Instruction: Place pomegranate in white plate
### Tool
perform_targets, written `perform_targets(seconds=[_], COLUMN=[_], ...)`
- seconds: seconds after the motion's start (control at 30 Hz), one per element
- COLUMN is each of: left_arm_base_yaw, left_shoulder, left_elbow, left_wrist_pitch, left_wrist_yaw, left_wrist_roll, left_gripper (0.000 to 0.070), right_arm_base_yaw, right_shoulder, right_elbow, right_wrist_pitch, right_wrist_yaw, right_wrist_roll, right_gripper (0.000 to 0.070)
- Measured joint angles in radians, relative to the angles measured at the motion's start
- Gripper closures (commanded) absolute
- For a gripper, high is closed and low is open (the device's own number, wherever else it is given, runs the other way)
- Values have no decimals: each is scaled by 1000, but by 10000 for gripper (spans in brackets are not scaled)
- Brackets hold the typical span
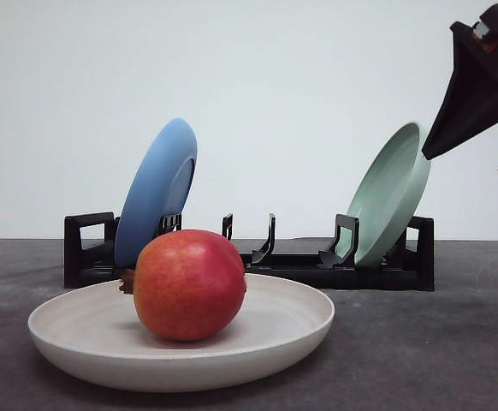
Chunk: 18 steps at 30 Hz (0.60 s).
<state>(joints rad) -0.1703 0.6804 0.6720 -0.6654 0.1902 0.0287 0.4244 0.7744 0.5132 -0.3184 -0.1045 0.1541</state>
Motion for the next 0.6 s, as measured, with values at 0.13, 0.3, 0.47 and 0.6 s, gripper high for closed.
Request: perform_targets(seconds=[0.13, 0.3, 0.47, 0.6], left_arm_base_yaw=[0, 0, 0, 0], left_shoulder=[0, 0, 0, 0], left_elbow=[0, 0, 0, 0], left_wrist_pitch=[-1, -1, 0, 0], left_wrist_yaw=[0, 0, 0, 0], left_wrist_roll=[-3, -16, -18, -19], left_gripper=[455, 677, 677, 677], right_arm_base_yaw=[0, 0, 0, 0], right_shoulder=[0, 1, 1, 1], right_elbow=[0, 0, 0, 0], right_wrist_pitch=[-3, -4, -1, 2], right_wrist_yaw=[0, 0, 0, 0], right_wrist_roll=[0, -1, -1, -1], right_gripper=[509, 671, 671, 671])
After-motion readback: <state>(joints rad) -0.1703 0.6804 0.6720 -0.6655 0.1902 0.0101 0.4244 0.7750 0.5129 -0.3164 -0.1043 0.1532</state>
